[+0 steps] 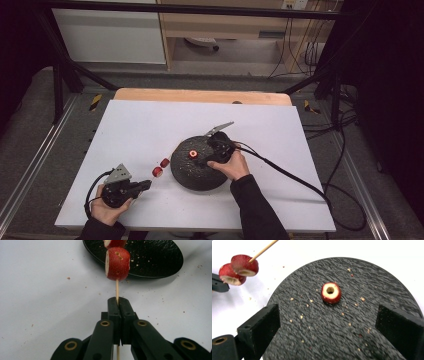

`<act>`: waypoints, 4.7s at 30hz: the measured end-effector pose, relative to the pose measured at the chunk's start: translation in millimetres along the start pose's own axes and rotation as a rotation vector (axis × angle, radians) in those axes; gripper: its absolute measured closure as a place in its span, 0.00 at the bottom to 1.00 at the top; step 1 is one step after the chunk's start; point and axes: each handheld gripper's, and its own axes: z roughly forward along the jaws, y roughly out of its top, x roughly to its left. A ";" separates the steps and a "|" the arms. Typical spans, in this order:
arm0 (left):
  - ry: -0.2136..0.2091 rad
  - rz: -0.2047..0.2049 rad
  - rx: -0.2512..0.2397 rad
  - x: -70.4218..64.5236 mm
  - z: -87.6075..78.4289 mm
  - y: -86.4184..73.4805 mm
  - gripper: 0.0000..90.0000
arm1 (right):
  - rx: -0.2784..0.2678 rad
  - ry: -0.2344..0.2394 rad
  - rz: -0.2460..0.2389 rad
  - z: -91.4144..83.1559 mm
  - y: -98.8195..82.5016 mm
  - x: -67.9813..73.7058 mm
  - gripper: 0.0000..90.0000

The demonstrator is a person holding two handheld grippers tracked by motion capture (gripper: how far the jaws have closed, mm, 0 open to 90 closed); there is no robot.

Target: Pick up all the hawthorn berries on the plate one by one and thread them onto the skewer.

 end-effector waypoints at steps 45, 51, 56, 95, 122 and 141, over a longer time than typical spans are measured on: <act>0.009 -0.015 0.000 3.0 2.1 -0.5 0.99 | 0.208 -0.027 0.027 58.6 35.7 -6.3 0.56; 0.009 -0.015 -0.001 2.9 2.2 -0.5 0.99 | 0.211 -0.026 0.035 61.5 35.4 -8.0 0.62; 0.009 -0.015 -0.001 3.0 2.2 -0.5 0.99 | 0.217 -0.023 0.043 63.1 34.7 -8.6 0.67; 0.012 -0.003 -0.005 -0.2 2.8 -0.1 0.99 | 0.171 -0.017 0.073 23.3 32.8 -1.7 0.70; 0.003 0.011 -0.018 -10.7 5.6 0.5 0.99 | -0.182 0.121 0.183 -13.6 -20.0 1.7 0.70; 0.001 0.004 -0.033 -18.0 8.3 2.2 0.99 | -0.426 0.156 0.303 -16.1 -44.0 -1.0 0.70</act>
